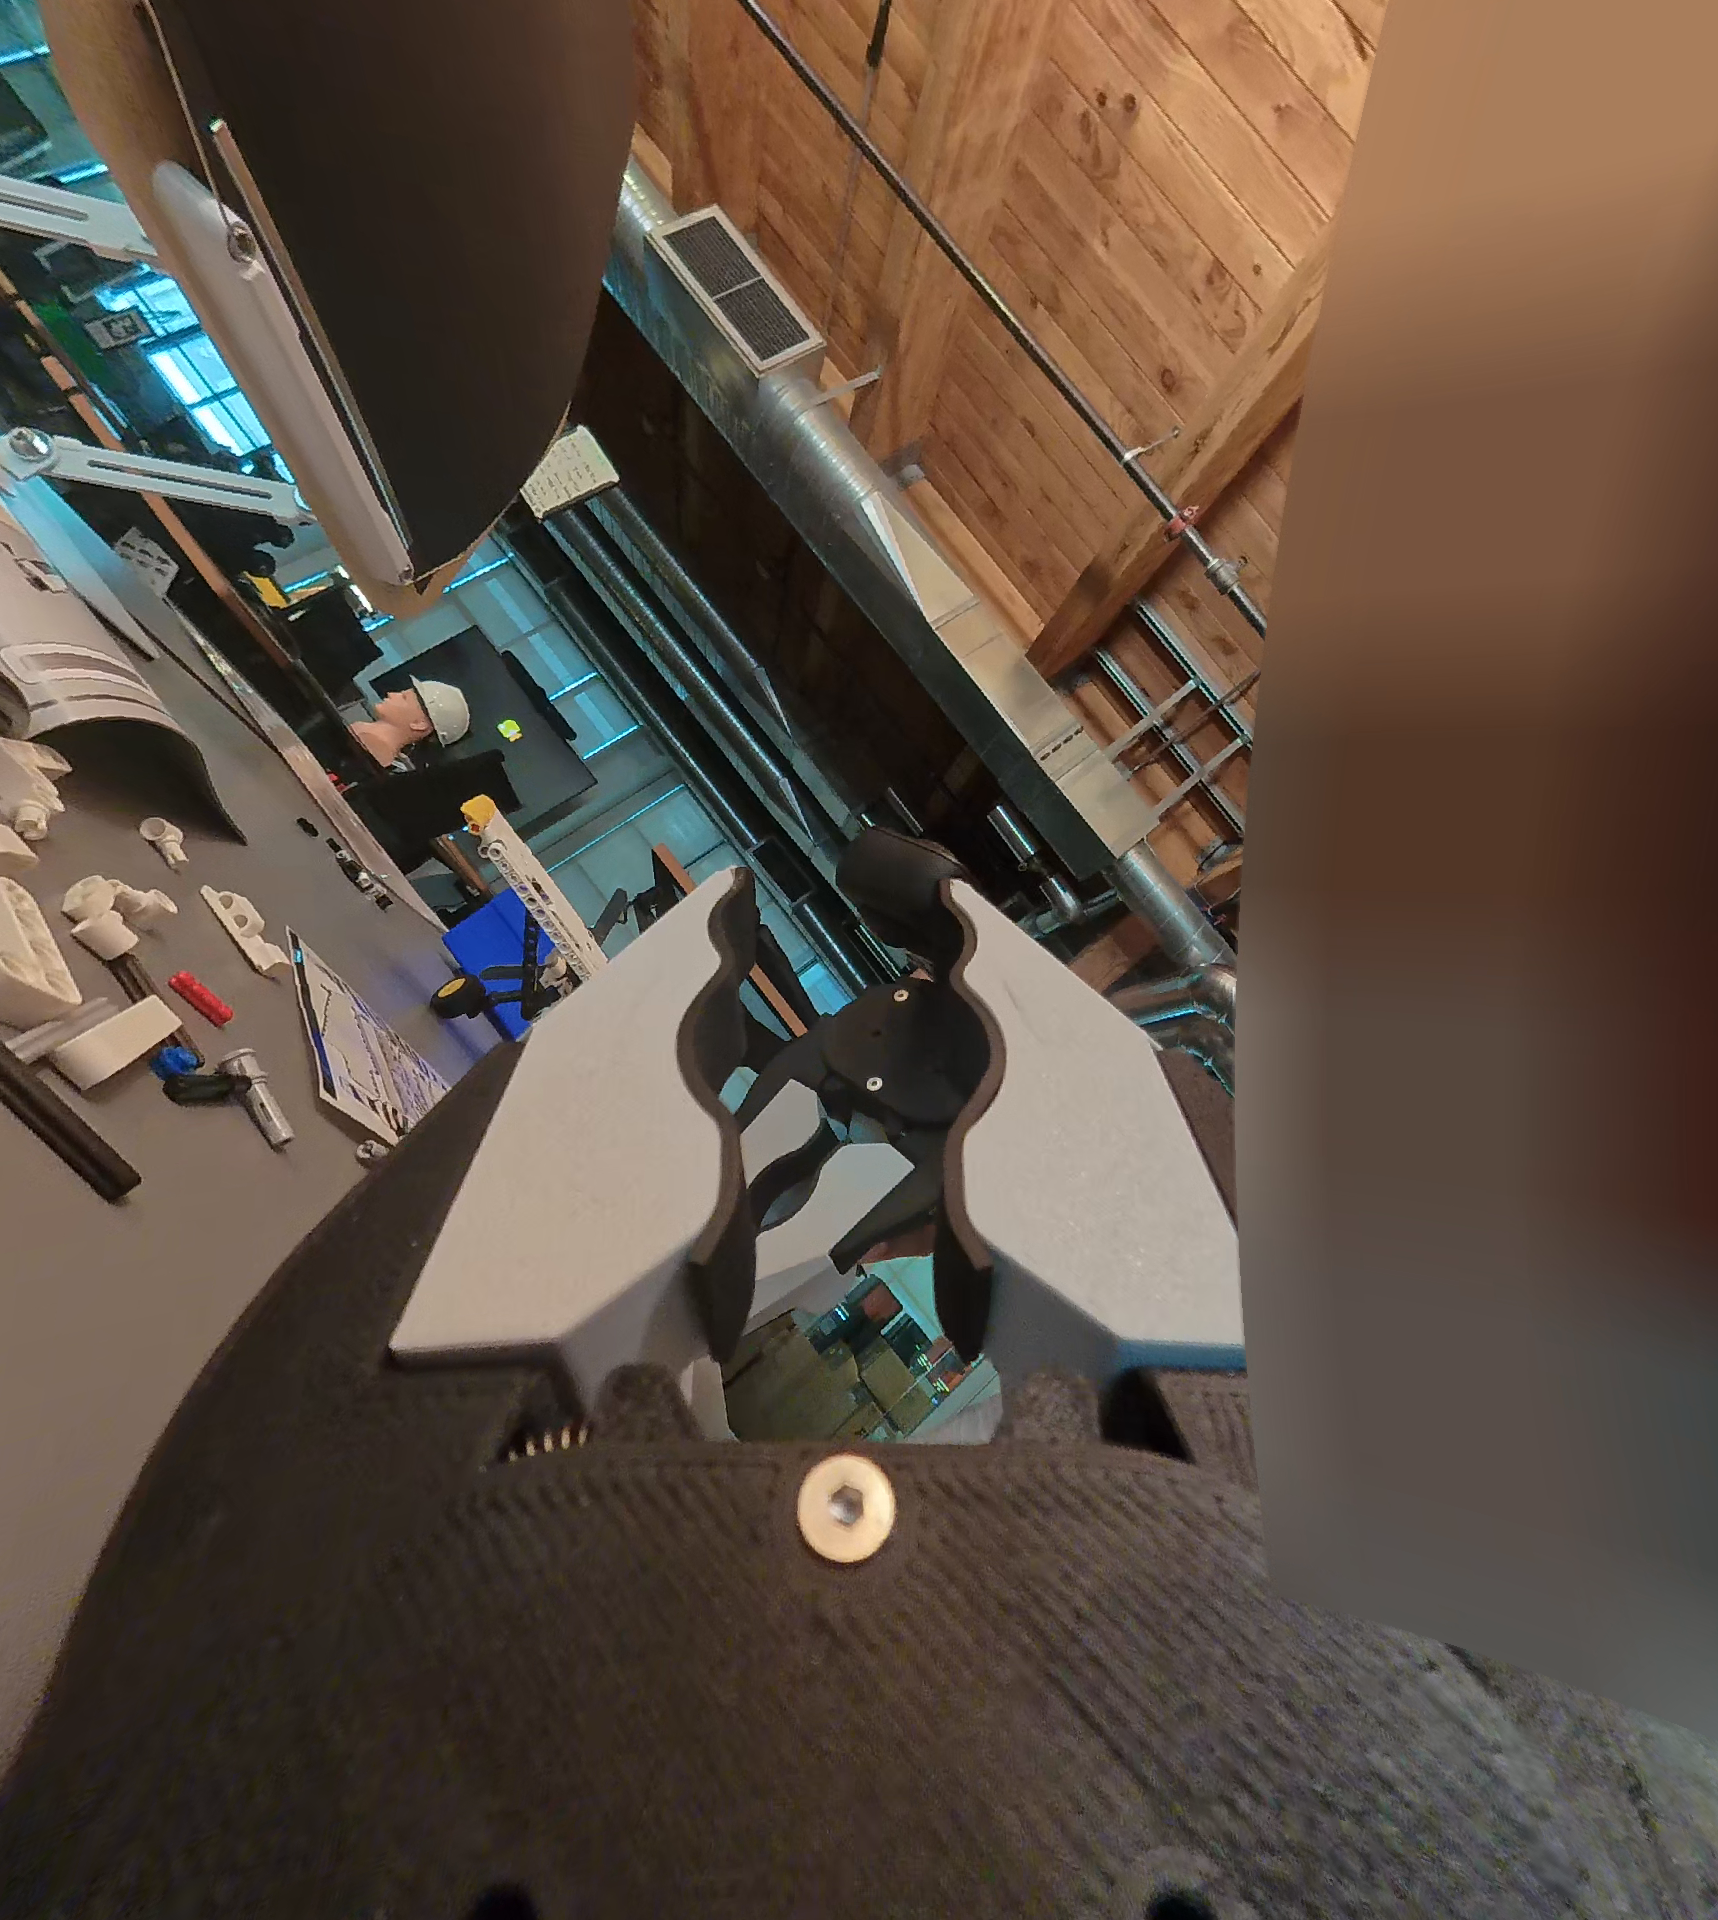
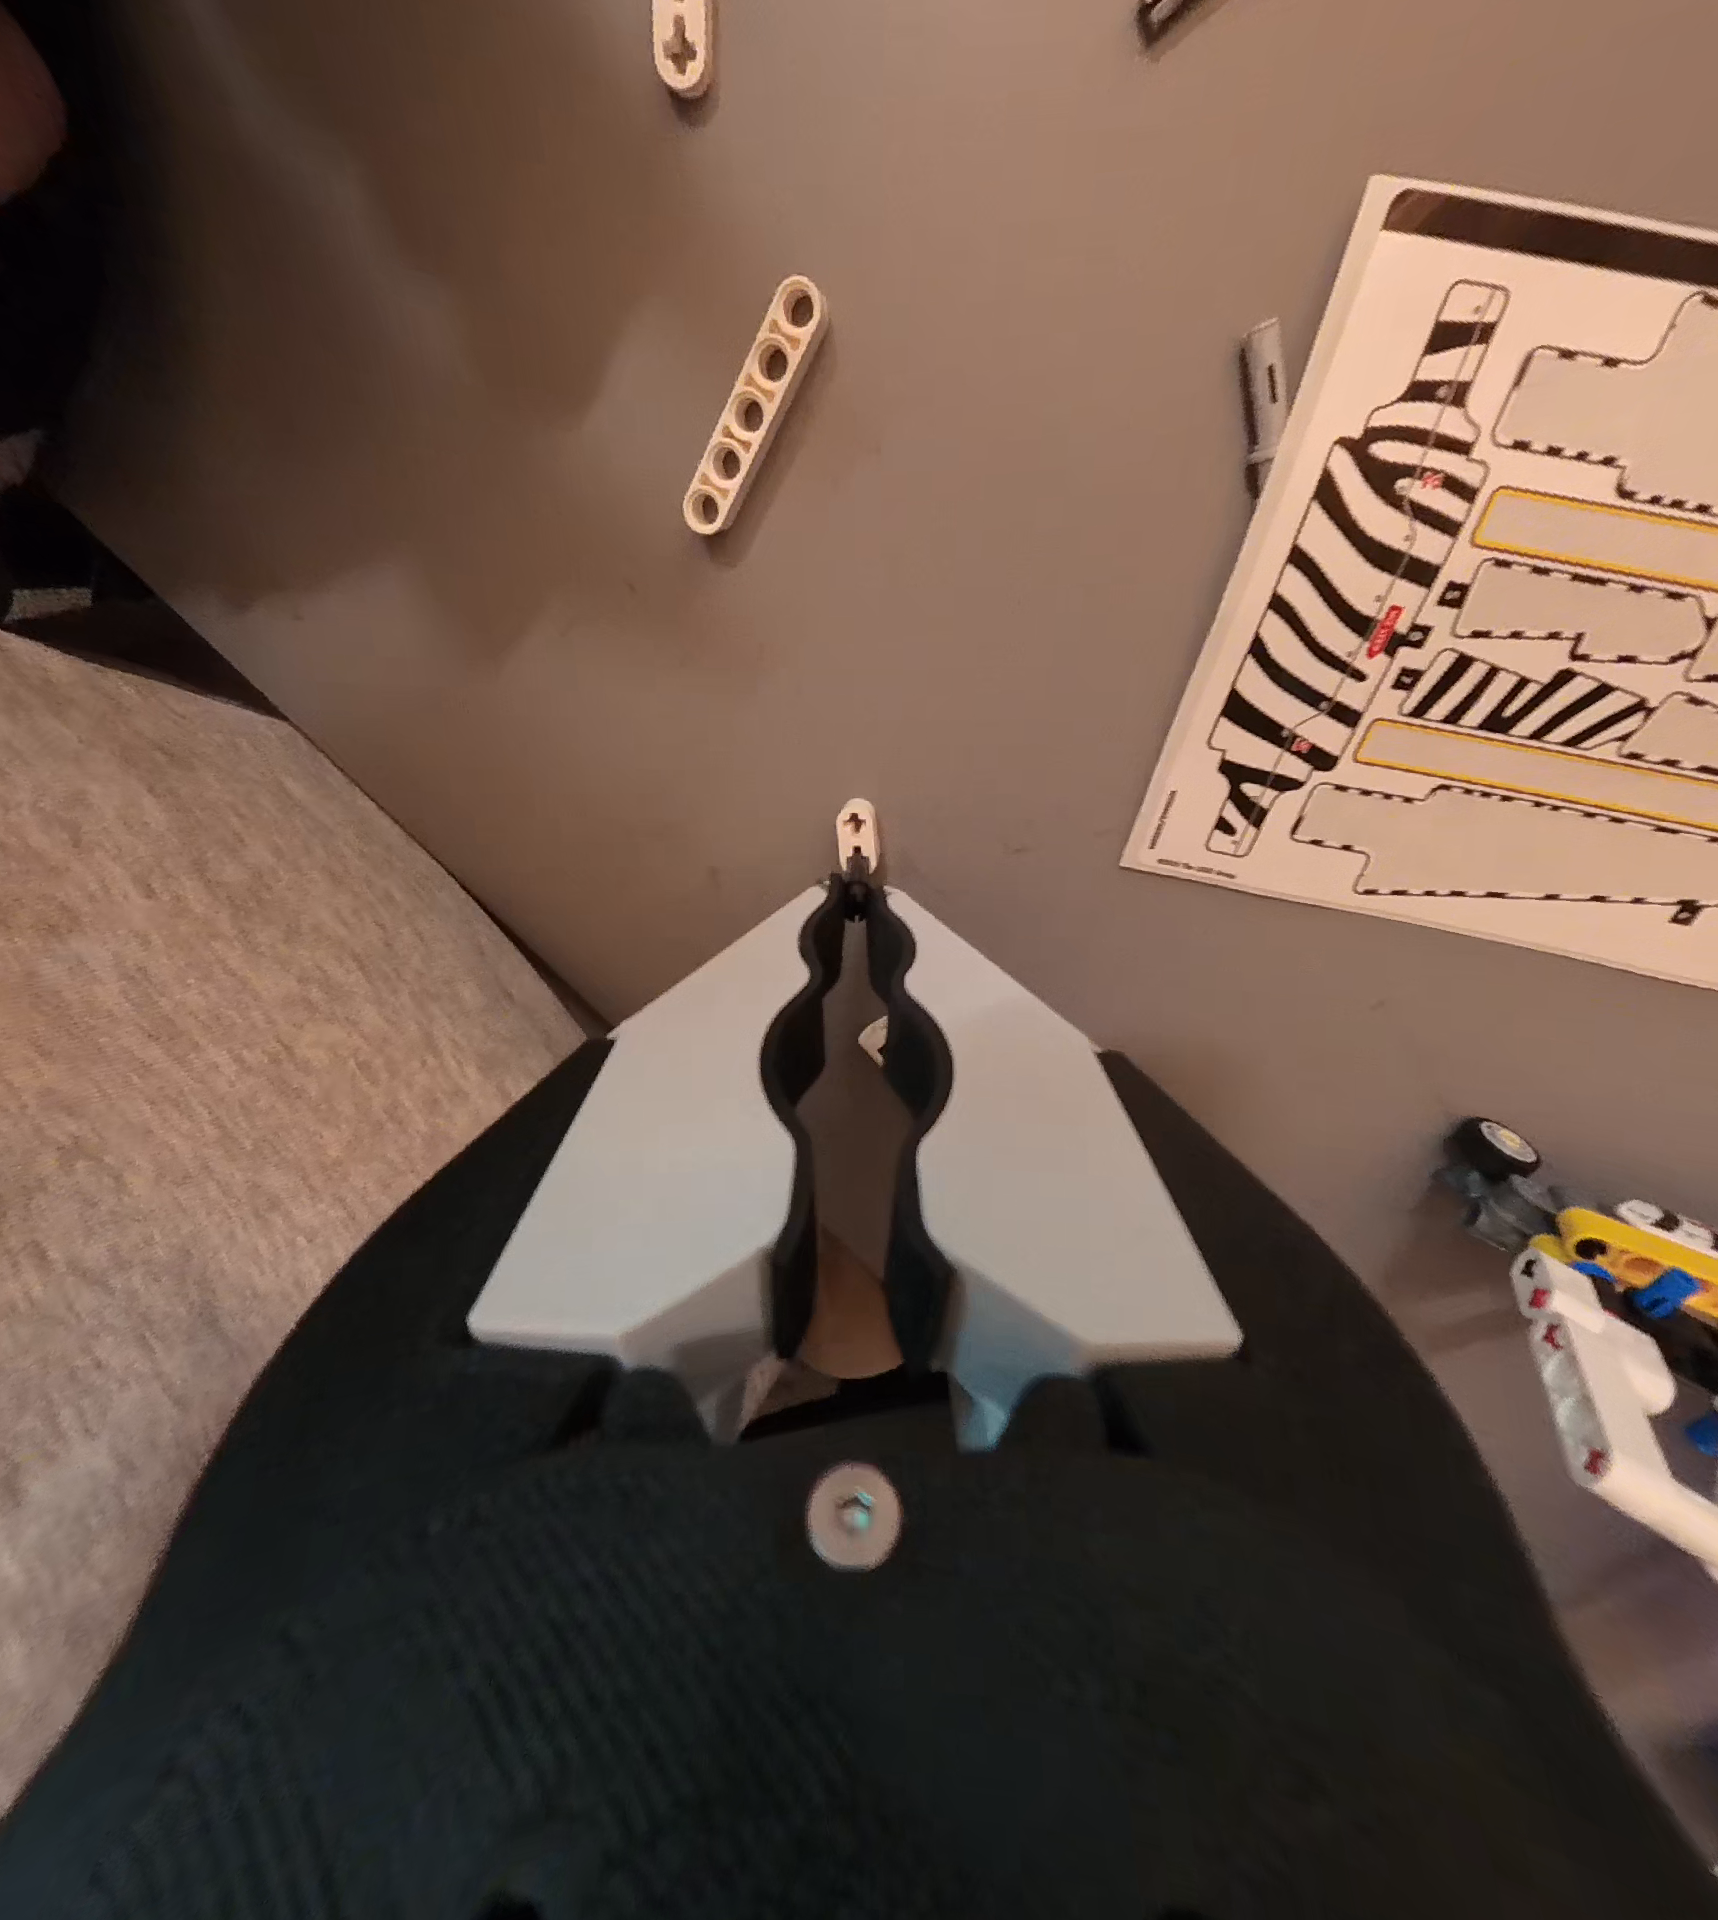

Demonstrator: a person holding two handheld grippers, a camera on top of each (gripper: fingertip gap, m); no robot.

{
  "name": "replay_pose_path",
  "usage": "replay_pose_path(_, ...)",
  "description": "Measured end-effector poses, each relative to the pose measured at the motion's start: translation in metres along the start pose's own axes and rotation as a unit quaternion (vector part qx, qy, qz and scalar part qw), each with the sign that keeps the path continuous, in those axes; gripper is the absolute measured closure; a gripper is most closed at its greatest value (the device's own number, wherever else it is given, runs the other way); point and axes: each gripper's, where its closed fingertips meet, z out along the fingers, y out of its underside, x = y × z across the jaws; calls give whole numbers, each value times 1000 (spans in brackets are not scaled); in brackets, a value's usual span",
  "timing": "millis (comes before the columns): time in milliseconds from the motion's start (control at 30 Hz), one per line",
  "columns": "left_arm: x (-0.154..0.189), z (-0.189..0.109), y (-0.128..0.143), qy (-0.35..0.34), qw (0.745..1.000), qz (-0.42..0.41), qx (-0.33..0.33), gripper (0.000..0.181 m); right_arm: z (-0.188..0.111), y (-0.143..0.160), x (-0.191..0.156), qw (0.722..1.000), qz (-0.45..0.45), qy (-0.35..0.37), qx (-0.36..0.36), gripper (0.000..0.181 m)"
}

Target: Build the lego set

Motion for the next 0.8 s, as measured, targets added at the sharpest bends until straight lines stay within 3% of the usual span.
replay_pose_path(33, 0, 0, 0, 0, 1000, 0, 0, 149, 0, 0, 0, 1000, -2, 1, -2, 178)
replay_pose_path(800, 1, 0, 1, 1, 1000, 0, -2, 149, 2, 0, -1, 1000, 7, -6, 13, 179)
